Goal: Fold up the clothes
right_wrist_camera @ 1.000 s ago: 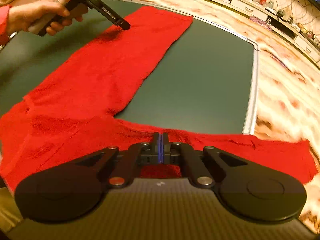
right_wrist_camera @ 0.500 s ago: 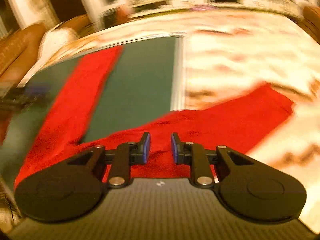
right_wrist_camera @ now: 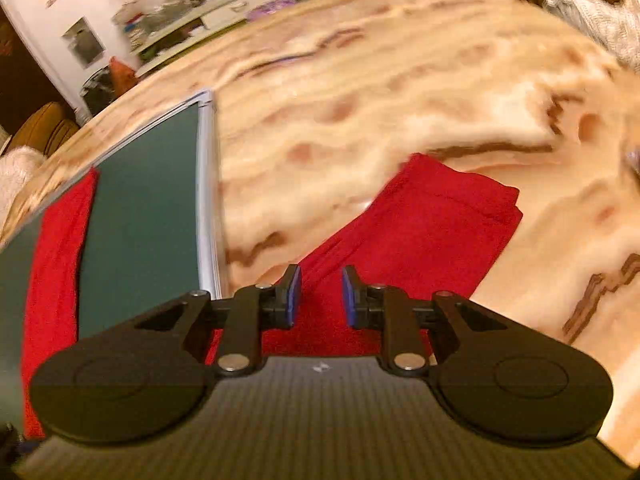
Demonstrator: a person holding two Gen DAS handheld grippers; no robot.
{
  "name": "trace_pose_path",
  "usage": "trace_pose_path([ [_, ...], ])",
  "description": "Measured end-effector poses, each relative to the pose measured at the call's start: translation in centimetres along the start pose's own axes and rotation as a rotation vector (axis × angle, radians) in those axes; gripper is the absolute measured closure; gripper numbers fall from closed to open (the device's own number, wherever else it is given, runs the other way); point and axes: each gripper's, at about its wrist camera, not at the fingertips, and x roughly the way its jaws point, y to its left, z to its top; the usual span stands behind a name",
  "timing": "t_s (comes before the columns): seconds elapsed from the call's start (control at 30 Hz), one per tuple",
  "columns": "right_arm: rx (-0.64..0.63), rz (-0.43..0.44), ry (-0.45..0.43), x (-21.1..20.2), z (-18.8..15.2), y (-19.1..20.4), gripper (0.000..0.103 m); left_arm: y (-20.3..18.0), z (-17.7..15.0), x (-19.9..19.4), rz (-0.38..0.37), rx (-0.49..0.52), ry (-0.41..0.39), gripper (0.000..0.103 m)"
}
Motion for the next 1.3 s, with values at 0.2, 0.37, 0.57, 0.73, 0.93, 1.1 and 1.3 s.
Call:
trace_pose_path([
  [0.2, 0.161, -0.224, -0.096, -1.0, 2.5, -4.7, 0.077, -0.2, -0.7, -0.3, 0.007, -0.007, -0.013, 0.019],
  [0.37, 0.233, -0.184, -0.078, -0.7, 2.7, -8.9, 0.077, -0.3, -1.1, -0.8, 0.007, -0.011, -0.014, 0.019],
  [0.57, 0.259, -0.154, -0.066, -0.6, 2.6, -9.1, 0.077, -0.5, -1.5, -1.4, -0.003, -0.023, -0.006, 0.019],
  [0.73, 0.275, -0.112, -0.07, -1.2, 1.8, -8.6, 0.077, -0.8, -2.2, -2.1, -0.01, -0.029, 0.004, 0.019],
  [0.93, 0.267, -0.146, -0.048, -0.1, 2.2, -8.0, 0.083, -1.6, -3.2, -3.0, -0.014, 0.0, 0.009, 0.019],
  [1.1, 0.218, -0.163, -0.045, 0.5, 2.3, -7.2, 0.1, -1.6, -4.0, -3.2, -0.004, 0.007, 0.016, 0.019],
  [1.3, 0.325, -0.076, -0.072, -1.6, 0.9, -7.3, 0.1, -1.2, -4.0, -3.4, -0.017, -0.022, 0.014, 0.019],
])
